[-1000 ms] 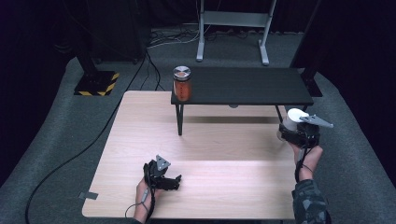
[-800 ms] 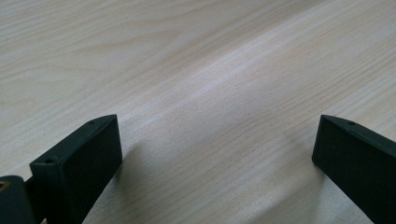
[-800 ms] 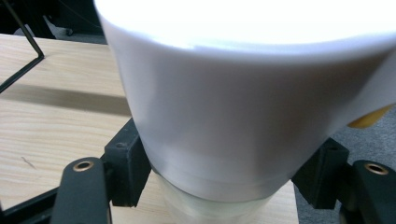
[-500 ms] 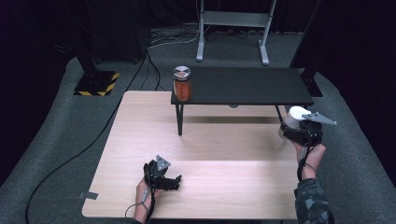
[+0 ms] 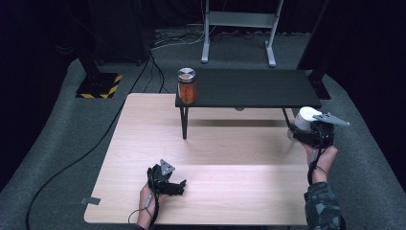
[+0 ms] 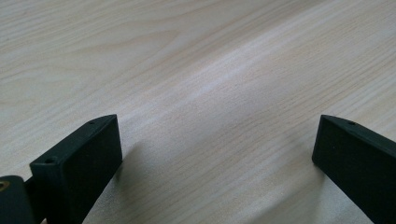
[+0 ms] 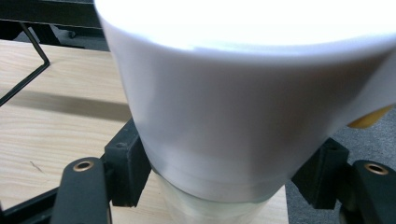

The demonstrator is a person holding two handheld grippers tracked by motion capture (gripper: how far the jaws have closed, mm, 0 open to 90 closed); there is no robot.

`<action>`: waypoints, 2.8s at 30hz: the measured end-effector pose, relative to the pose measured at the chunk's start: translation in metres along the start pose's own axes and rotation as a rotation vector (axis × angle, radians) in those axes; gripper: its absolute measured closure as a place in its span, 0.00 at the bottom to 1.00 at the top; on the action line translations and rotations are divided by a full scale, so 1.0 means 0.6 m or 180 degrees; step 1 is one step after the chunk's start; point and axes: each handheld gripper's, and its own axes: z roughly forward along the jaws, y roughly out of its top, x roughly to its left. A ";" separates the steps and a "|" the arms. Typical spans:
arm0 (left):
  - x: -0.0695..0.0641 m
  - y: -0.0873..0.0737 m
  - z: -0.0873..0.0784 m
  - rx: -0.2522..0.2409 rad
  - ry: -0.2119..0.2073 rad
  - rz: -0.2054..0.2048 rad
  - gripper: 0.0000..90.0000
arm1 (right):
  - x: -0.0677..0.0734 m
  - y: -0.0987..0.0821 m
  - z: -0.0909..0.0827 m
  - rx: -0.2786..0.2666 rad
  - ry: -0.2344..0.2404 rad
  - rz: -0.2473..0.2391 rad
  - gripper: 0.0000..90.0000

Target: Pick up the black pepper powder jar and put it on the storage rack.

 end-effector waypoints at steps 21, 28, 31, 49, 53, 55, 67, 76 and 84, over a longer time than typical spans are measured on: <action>0.000 0.000 -0.001 0.0005 0.0000 0.0005 0.01 | -0.006 0.022 -0.019 -0.0022 -0.0023 -0.0051 0.33; 0.001 0.000 0.000 0.0005 -0.0003 0.0003 0.01 | -0.009 0.033 -0.024 -0.0016 -0.0018 -0.0077 0.33; 0.001 0.000 0.000 0.0008 -0.0005 0.0001 0.01 | -0.010 0.037 -0.026 -0.0019 -0.0017 -0.0088 0.33; 0.001 0.000 0.000 0.0006 -0.0005 0.0004 0.01 | -0.009 0.066 -0.036 -0.0071 -0.0030 -0.0119 0.33; 0.000 0.000 0.000 0.0001 -0.0001 0.0009 0.01 | -0.010 0.071 -0.038 -0.0077 -0.0038 -0.0112 0.33; 0.000 0.000 -0.001 0.0000 0.0002 0.0012 0.01 | -0.011 0.072 -0.039 -0.0081 -0.0040 -0.0115 0.33; 0.000 0.000 -0.001 0.0003 0.0000 0.0008 0.01 | -0.016 0.084 -0.048 -0.0105 -0.0060 -0.0122 0.33; -0.001 -0.001 -0.001 -0.0004 0.0007 0.0012 0.01 | -0.017 0.095 -0.052 -0.0118 -0.0072 -0.0130 0.33; -0.001 -0.001 -0.001 -0.0005 0.0010 0.0015 0.01 | -0.019 0.106 -0.052 -0.0107 -0.0085 -0.0138 0.33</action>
